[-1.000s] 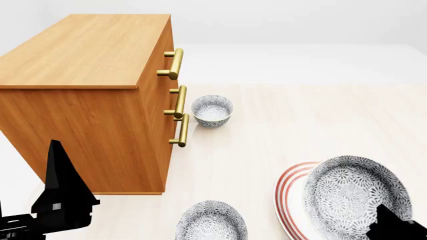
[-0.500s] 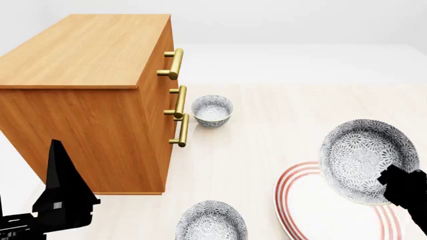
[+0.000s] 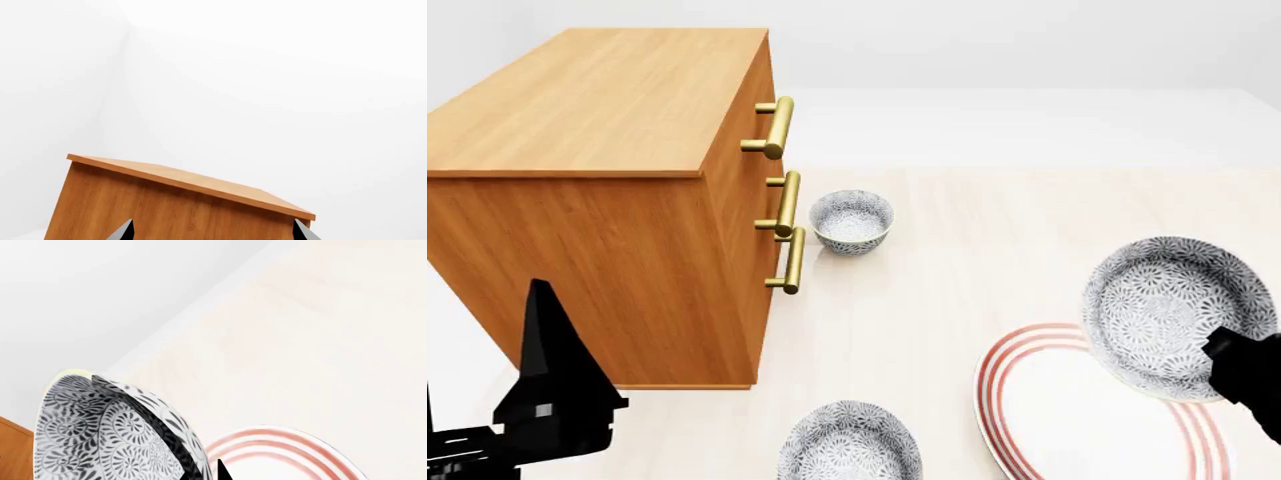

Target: Put the bowl in the middle on the plate.

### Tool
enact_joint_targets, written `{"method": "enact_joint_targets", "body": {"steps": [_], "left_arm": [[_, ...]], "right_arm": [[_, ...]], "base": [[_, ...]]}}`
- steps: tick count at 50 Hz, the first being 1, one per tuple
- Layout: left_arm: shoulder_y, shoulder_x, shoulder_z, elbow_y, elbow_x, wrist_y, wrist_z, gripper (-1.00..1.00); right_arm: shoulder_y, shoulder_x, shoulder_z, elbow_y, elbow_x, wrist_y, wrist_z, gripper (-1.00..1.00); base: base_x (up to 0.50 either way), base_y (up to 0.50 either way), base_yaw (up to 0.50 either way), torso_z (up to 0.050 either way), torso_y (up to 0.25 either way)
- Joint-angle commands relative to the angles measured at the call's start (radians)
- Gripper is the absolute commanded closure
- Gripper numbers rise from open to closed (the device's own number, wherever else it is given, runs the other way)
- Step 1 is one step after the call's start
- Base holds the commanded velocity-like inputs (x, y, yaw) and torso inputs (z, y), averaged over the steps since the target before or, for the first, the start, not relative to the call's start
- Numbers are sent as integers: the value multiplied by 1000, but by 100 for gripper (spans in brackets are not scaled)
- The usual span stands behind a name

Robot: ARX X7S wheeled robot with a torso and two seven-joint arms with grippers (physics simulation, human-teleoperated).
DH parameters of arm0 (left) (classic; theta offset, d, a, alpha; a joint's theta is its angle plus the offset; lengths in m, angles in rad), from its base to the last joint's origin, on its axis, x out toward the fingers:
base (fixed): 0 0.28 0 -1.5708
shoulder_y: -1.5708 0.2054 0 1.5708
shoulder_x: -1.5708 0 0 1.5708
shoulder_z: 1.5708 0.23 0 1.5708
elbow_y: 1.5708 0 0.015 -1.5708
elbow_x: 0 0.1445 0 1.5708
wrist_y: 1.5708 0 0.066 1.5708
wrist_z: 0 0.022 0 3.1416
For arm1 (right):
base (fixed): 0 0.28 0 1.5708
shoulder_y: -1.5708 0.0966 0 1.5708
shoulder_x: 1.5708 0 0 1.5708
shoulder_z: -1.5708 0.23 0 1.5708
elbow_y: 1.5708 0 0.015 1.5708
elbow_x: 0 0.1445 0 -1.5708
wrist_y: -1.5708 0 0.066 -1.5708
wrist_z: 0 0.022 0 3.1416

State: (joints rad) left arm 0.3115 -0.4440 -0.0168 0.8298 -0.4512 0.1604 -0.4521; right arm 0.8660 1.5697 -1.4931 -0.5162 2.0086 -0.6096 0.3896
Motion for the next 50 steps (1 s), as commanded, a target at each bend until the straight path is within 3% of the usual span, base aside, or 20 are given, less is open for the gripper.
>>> {"method": "enact_joint_targets", "body": {"steps": [1,13,50], "left_arm": [[0,-1,3,-5,2,5,0,-100],[-3,-5,4,-6,-1,1,-5,-100],[-9,-12,9,-9,-2,0,-16,-100]], "right_arm": [[28,1,-25,15,2,-40,-69,100],[-8,1,-58,28,39,-71,-151,100],[19,1,-22,68,114,44,-249,100]], "base": [[0,0,0,0,0],[0,0,0,0,1],[0,0,0,0,0]]}}
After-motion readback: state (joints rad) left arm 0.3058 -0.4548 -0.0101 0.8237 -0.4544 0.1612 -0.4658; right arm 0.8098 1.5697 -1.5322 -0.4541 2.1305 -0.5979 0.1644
